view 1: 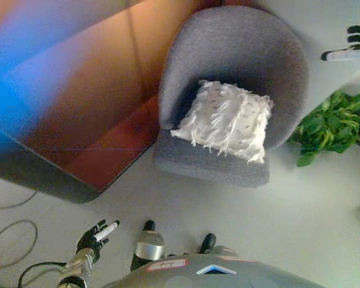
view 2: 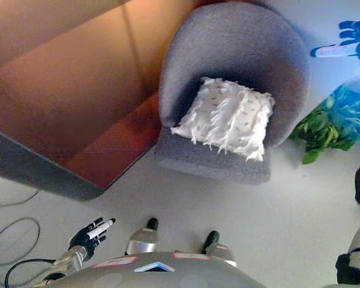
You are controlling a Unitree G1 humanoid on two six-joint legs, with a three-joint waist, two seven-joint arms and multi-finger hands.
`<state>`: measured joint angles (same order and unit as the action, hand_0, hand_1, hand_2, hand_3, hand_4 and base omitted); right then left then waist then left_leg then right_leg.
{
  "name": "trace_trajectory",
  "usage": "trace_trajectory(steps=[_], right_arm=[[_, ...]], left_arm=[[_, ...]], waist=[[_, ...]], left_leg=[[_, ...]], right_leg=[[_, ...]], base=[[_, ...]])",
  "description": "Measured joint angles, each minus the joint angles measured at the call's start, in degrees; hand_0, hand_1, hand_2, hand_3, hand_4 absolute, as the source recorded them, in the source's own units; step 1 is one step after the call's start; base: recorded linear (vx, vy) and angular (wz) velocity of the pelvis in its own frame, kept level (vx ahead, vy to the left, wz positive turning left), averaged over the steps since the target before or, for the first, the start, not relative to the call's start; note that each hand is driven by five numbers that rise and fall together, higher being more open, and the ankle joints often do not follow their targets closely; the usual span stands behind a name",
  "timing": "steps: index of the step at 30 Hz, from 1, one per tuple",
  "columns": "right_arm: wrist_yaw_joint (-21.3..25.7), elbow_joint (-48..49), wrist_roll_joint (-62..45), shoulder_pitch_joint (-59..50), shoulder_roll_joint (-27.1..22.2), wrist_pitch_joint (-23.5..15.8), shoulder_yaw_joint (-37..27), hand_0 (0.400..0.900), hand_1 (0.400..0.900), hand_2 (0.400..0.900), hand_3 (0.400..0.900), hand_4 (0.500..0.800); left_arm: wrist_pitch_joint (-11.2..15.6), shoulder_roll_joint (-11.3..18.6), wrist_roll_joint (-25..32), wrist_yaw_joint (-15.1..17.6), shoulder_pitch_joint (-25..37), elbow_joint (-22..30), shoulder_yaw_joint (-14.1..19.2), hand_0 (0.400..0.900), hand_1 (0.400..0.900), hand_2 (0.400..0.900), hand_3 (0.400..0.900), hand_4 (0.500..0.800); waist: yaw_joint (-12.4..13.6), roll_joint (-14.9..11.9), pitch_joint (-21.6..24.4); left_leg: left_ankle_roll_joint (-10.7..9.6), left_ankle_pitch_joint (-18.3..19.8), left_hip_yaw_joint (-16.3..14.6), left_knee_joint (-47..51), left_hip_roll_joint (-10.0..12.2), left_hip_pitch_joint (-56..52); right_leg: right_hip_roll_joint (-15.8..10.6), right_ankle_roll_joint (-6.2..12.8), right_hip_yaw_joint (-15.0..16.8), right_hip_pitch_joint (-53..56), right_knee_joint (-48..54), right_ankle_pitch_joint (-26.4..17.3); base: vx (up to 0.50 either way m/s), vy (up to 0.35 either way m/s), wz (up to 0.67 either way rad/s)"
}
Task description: Pick up the pillow and put it on the sofa.
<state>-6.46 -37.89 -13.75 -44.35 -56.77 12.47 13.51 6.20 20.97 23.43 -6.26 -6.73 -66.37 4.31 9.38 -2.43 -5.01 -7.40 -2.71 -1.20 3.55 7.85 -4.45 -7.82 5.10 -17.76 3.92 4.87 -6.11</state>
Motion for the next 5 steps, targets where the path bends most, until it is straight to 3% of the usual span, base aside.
trace_trajectory(steps=[2,5], right_arm=[[3.7,10.9,0.5,11.3,5.9,-0.6,-7.4,0.900,0.900,0.900,0.900,0.800],[6.4,21.0,3.8,23.6,13.6,-1.1,-9.5,0.900,0.900,0.900,0.900,0.800]], left_arm=[[-0.6,-0.2,0.0,0.7,0.0,1.5,1.2,0.900,0.900,0.900,0.900,0.800],[-1.2,-0.9,0.0,2.1,-0.4,2.7,2.9,0.900,0.900,0.900,0.900,0.800]], waist=[[-1.9,0.0,0.4],[-4.4,0.2,0.5]], left_leg=[[0.0,0.0,-0.8,0.6,0.0,-0.9],[0.2,0.2,-2.6,1.1,0.1,-2.0]], right_leg=[[0.2,0.04,0.9,0.0,0.0,0.0],[0.2,0.14,2.6,-0.1,0.0,-0.2]], base=[[-0.06,0.059,-0.32],[-0.04,0.053,-0.23]])
